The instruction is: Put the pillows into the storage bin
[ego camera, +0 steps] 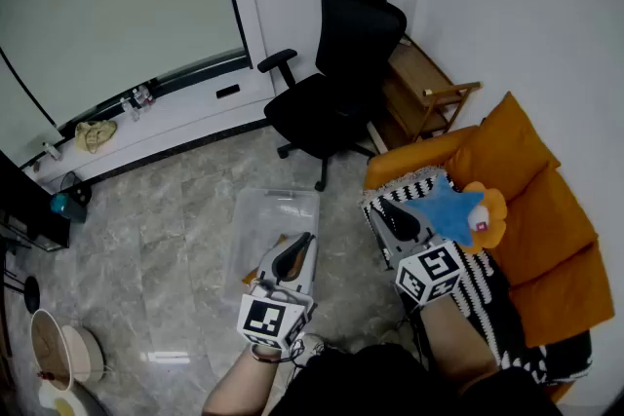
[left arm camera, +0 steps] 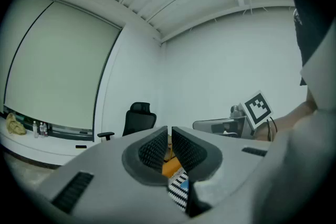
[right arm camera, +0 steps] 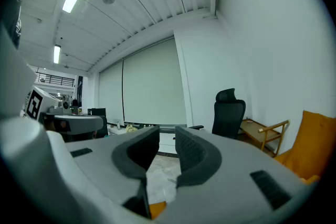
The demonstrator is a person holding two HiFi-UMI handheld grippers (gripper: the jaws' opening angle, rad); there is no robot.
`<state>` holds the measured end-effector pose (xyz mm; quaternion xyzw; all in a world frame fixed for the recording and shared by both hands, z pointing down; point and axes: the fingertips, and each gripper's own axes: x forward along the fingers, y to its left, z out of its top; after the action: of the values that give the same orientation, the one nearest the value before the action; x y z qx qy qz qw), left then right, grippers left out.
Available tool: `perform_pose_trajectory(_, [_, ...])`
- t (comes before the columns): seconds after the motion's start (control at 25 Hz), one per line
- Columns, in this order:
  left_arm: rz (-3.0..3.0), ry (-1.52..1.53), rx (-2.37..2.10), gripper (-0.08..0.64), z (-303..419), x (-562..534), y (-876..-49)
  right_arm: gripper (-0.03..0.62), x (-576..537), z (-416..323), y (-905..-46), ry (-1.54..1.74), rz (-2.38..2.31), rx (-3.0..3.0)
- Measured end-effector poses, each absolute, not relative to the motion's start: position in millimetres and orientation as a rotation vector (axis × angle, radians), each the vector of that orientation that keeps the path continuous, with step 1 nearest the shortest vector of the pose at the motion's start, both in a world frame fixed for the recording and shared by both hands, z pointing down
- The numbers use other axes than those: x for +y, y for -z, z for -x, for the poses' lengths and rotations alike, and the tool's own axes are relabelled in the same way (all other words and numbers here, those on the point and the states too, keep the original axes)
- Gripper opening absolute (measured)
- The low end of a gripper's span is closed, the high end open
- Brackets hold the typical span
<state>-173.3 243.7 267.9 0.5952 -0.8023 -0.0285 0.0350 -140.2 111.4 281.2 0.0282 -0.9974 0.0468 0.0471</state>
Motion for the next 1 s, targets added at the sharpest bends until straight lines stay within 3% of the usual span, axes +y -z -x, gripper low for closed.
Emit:
perform_pose_trajectory(0.2, [-1.855, 0.022, -2.367, 0.072, 132.8, 195.4, -271.4, 0.134, 61.9, 86.7, -282.2, -0.160, -0.193, -3.037])
perform_pose_trajectory(0.6, [-2.051, 0.059, -2.238, 0.119, 15.9, 80.0, -280.4, 0.193, -48.5, -50.8, -303.8, -0.223, -0.417, -2.988])
perform_pose_trajectory(1.0, [-2.216, 0.000, -2.039, 0.186, -66.4, -4.0, -278.5, 0.253, -123.1, -141.1, -314.5, -0.298, -0.620, -2.944])
